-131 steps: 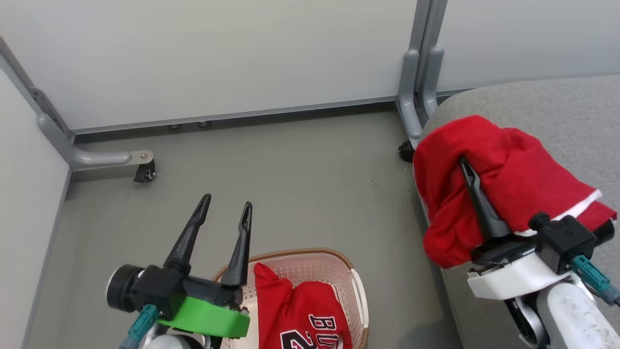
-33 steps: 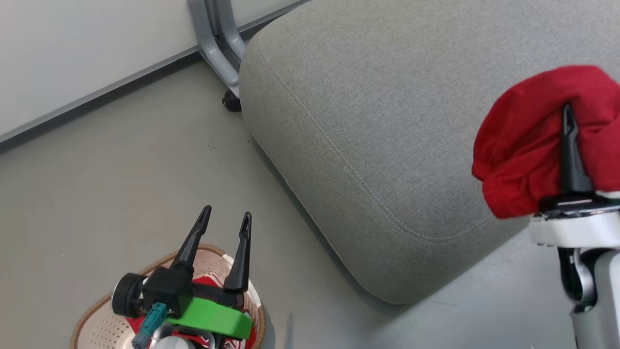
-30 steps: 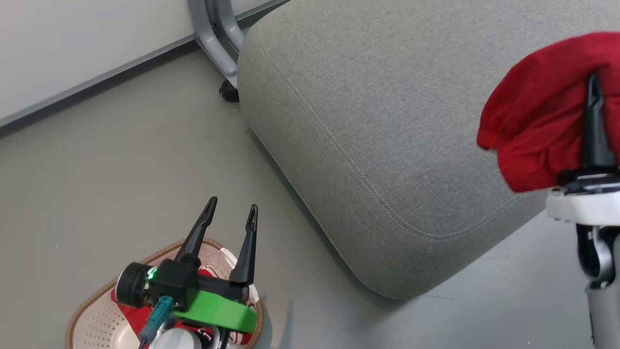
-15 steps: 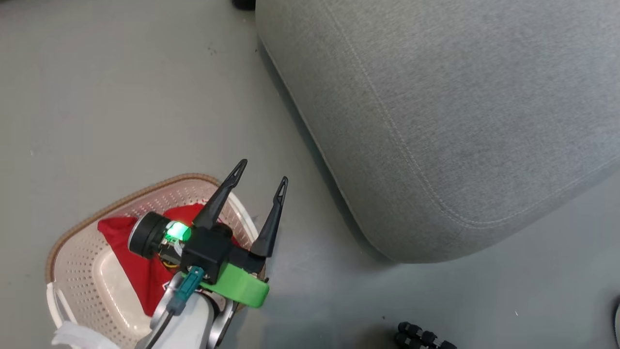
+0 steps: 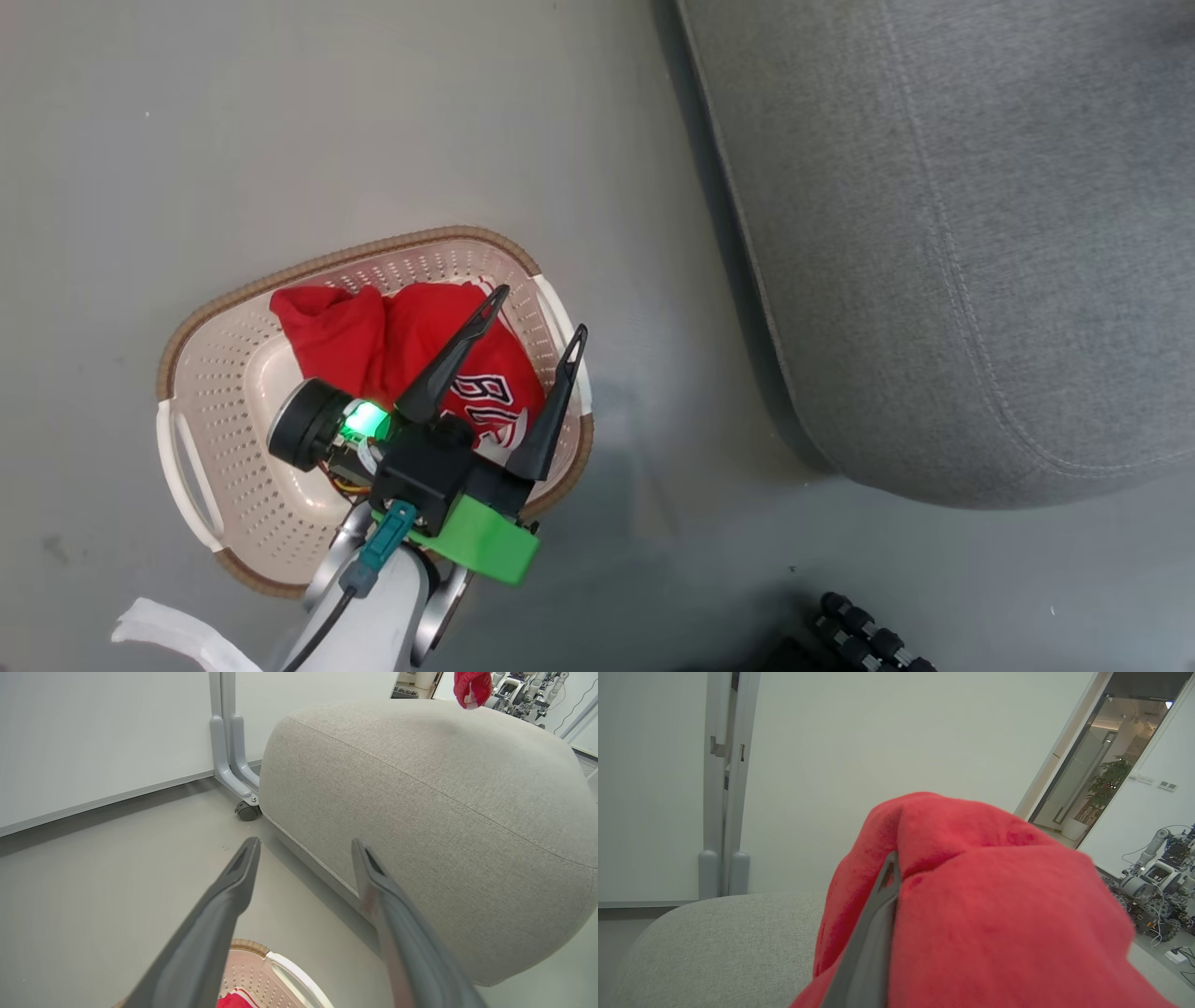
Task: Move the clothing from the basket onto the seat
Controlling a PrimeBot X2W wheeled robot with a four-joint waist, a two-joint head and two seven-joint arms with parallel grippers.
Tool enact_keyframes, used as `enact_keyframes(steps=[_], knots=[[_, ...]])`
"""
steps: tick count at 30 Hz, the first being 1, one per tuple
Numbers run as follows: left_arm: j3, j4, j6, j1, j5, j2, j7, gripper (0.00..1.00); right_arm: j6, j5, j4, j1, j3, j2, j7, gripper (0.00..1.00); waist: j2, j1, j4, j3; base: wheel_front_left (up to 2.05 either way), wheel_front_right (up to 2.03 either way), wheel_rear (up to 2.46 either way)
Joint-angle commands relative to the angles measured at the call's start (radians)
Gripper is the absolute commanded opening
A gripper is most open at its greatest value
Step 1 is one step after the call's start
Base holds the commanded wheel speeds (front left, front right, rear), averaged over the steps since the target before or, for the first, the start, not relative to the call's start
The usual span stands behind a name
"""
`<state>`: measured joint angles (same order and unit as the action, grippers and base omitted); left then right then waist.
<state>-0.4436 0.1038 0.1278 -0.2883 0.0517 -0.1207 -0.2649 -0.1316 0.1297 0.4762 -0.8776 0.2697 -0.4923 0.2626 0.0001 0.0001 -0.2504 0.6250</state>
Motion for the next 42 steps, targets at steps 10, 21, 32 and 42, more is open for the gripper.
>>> enact_keyframes(steps=[10, 21, 32, 42], knots=[[0.017, -0.021, 0.004, -0.005, -0.008, 0.012, 0.001, 1.0, 0.002, 0.083, 0.37, -0.033, -0.124, -0.003, 0.003, 0.0, -0.0001, -0.0001, 0.096, 0.07, 0.0, 0.0, 0.0], [0.019, -0.008, 0.004, -0.019, -0.002, 0.014, 0.001, 1.0, 0.002, 0.211, 0.538, -0.077, -0.275, -0.02, 0.001, 1.0, -0.0001, -0.0001, 0.084, 0.053, 0.0, 0.0, 0.0], [0.003, 0.02, 0.004, 0.007, 0.026, 0.045, 0.001, 1.0, 0.002, 0.281, 0.555, 0.017, -0.401, -0.046, 0.002, 1.0, -0.0001, -0.0001, 0.08, -0.095, 0.0, 0.0, 0.0], [0.021, 0.022, 0.004, 0.079, 0.059, 0.068, 0.001, 1.0, 0.002, 0.429, 0.579, 0.082, -0.592, -0.085, 0.0, 1.0, -0.0001, -0.0001, 0.076, -0.274, 0.0, 0.0, 0.0]])
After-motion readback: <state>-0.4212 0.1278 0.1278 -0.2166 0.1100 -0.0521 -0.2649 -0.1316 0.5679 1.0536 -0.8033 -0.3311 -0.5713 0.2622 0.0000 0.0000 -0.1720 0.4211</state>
